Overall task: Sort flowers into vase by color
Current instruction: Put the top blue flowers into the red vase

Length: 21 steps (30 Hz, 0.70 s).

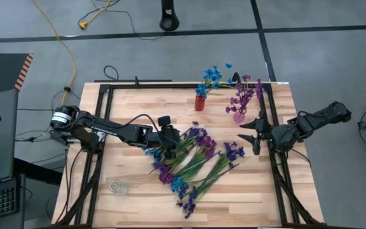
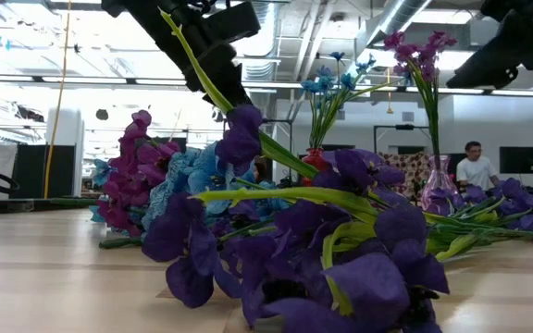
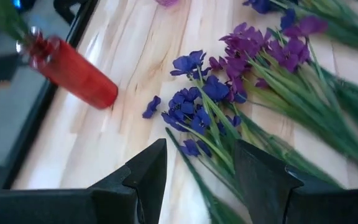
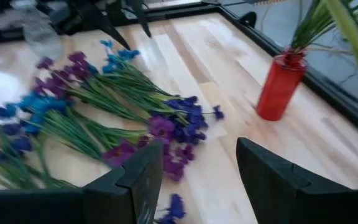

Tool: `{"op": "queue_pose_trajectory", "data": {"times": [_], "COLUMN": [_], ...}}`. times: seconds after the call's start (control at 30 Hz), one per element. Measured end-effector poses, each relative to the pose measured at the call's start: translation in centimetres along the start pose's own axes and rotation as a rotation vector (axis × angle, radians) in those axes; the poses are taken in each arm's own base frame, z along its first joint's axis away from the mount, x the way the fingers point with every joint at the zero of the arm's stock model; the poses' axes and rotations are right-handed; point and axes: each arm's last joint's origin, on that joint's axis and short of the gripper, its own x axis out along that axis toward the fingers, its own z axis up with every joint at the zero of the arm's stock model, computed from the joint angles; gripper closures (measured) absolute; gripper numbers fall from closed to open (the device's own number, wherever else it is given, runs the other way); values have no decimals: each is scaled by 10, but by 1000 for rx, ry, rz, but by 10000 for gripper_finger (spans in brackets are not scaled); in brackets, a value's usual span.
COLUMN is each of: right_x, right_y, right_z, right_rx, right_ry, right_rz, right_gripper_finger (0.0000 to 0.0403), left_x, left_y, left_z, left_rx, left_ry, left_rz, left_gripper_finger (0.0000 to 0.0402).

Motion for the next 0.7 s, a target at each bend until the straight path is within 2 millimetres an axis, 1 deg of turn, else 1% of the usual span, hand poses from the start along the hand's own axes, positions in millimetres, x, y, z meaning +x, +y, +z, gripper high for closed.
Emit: {"op": "queue_pose_trajectory", "data": {"times": [0.13, 0.3, 0.5, 0.7], "right_x": [3, 14, 27, 39], "right_y": [6, 15, 25, 34], "right_z": [1, 0, -1, -3], "right_rx": [10, 14, -12, -31], "right_ry": [-4, -11, 15, 36], "right_rz": [21, 27, 16, 7], "right_gripper_finger": [172, 172, 172, 172], "left_x": [2, 6, 10, 12], "left_y": [4, 13, 24, 29], "left_z": [-4, -13, -19, -20], "left_rx": [-111, -215, -287, -324], "left_ry": [46, 155, 221, 245], "left_rz": [-44, -93, -138, -187], "left_gripper_finger": [232, 232, 232, 232]}}
